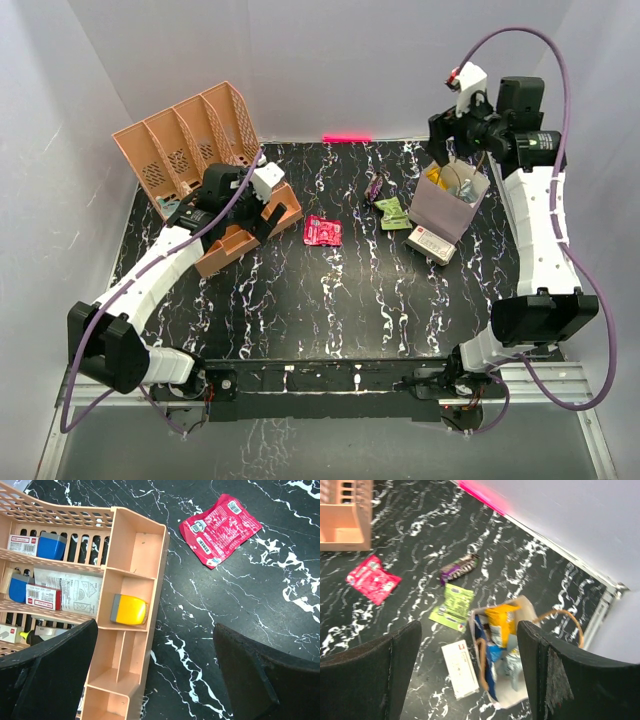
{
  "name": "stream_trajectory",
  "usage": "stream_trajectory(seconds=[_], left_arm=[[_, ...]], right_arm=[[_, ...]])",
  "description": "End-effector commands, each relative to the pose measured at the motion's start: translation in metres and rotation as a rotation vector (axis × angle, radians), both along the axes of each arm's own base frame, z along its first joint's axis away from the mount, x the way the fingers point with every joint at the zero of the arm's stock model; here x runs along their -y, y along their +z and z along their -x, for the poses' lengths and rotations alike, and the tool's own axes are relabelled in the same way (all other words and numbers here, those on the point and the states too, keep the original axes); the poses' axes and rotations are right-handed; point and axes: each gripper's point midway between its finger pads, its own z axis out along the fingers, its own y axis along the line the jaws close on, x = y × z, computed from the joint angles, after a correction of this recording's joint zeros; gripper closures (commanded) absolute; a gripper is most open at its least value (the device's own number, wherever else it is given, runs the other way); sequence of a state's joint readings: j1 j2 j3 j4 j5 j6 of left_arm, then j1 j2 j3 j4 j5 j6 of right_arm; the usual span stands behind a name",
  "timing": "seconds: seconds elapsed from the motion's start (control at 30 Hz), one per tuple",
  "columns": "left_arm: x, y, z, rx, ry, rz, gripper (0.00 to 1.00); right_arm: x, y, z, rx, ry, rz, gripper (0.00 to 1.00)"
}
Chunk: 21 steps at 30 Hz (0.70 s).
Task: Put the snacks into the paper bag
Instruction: Pick up the snack from the center of the board.
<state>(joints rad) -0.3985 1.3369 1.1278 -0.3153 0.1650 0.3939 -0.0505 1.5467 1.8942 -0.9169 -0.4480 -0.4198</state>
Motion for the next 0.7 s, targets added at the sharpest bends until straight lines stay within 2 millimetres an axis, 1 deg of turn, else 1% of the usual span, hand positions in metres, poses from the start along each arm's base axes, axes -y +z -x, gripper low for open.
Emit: stream_trajectory(seconds=[0.0, 0.03, 0.13, 0.3, 0.4, 0.5, 0.67], left_arm=[[0.003, 0.003, 0.004, -0.003, 0.001, 0.035, 0.02], [0.004, 0.002, 0.005, -0.004, -0.004, 0.039, 0.02], [0.009, -0.004, 0.008, -0.015, -0.037, 0.050, 0.01], [0.022, -0.010, 0.012, -0.029, -0.125, 0.073, 0.01], [0.032, -0.014, 0.011, -0.026, -0.181, 0.078, 0.02], [0.043, -0.025, 0.009, -0.039, -0.241, 0.067, 0.02], [0.062, -0.035, -0.002, -0.044, -0.309, 0.054, 0.04]], right_arm=[[-0.044, 0.032, 0.013, 0.080, 0.089, -0.051, 0.19], [-0.054, 0.031, 0.016, 0.079, 0.112, -0.055, 0.18], [-0.075, 0.026, 0.023, 0.072, 0.163, -0.067, 0.17], [-0.102, 0.014, 0.039, 0.032, 0.268, -0.110, 0.14], [-0.109, 0.010, 0.047, 0.024, 0.300, -0.121, 0.13], [-0.110, 0.007, 0.051, 0.023, 0.303, -0.125, 0.13], [-0.112, 0.001, 0.059, 0.009, 0.311, -0.144, 0.13]])
